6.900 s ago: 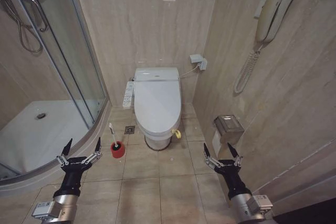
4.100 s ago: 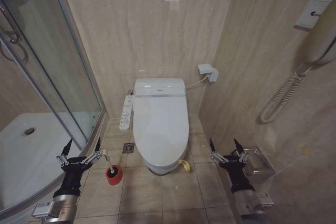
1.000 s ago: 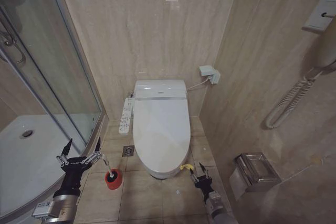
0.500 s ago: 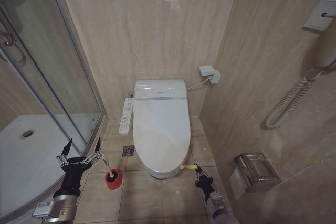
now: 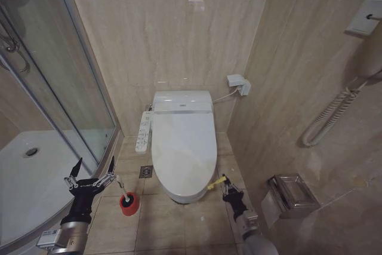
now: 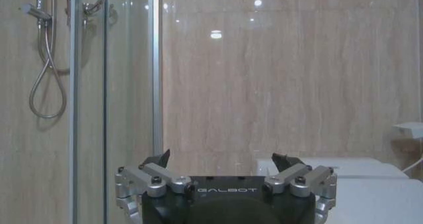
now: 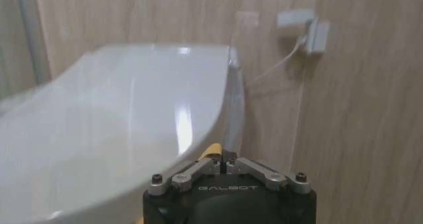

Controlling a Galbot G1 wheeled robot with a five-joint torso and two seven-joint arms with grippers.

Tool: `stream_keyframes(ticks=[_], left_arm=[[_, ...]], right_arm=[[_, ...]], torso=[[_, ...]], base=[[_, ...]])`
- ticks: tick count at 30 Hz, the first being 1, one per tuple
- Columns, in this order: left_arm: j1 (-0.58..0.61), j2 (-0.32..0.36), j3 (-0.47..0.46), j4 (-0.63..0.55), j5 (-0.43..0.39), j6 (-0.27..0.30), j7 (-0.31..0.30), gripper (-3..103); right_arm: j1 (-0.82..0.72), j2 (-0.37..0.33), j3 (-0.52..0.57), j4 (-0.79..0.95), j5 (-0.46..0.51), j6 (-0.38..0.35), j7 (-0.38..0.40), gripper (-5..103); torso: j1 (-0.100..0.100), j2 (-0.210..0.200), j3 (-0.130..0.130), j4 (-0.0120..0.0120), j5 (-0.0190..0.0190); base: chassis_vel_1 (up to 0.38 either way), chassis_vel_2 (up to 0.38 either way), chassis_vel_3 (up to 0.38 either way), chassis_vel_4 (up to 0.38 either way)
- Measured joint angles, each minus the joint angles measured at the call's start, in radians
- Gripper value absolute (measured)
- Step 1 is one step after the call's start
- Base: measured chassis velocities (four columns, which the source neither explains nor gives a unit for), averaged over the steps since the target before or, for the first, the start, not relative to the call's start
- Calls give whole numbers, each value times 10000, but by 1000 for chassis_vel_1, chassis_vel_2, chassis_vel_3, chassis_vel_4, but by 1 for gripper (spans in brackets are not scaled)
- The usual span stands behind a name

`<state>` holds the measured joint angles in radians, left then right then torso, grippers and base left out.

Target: Open the toilet lid, clean the toilet bowl with a toilet brush, close the toilet lid, and flush.

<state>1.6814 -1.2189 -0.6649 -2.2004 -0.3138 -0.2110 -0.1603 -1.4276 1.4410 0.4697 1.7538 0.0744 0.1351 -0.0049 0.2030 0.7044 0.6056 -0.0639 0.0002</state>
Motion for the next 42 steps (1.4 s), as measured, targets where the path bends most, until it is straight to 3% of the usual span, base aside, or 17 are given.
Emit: stream_keyframes(ticks=[10, 18, 30, 42], left_arm=[[0, 0, 0, 0, 0, 0, 0, 100], [0, 0, 0, 0, 0, 0, 0, 100], [0, 0, 0, 0, 0, 0, 1, 100], [0, 0, 0, 0, 0, 0, 0, 100]], right_arm=[[-8, -58, 427, 2092, 1017, -621, 424, 1], [579, -45, 736, 2667, 1939, -1213, 621, 1], [943, -96, 894, 2585, 1653, -300, 365, 1], [845, -231, 892, 2702, 1786, -260, 296, 1]], torso=[[-1, 0, -1, -1, -2], [0, 0, -1, 1, -2], [0, 0, -2, -3, -3], [-2, 1, -2, -2, -3]], base=[[0, 0, 0, 0], [0, 0, 0, 0], [0, 0, 0, 0], [0, 0, 0, 0]])
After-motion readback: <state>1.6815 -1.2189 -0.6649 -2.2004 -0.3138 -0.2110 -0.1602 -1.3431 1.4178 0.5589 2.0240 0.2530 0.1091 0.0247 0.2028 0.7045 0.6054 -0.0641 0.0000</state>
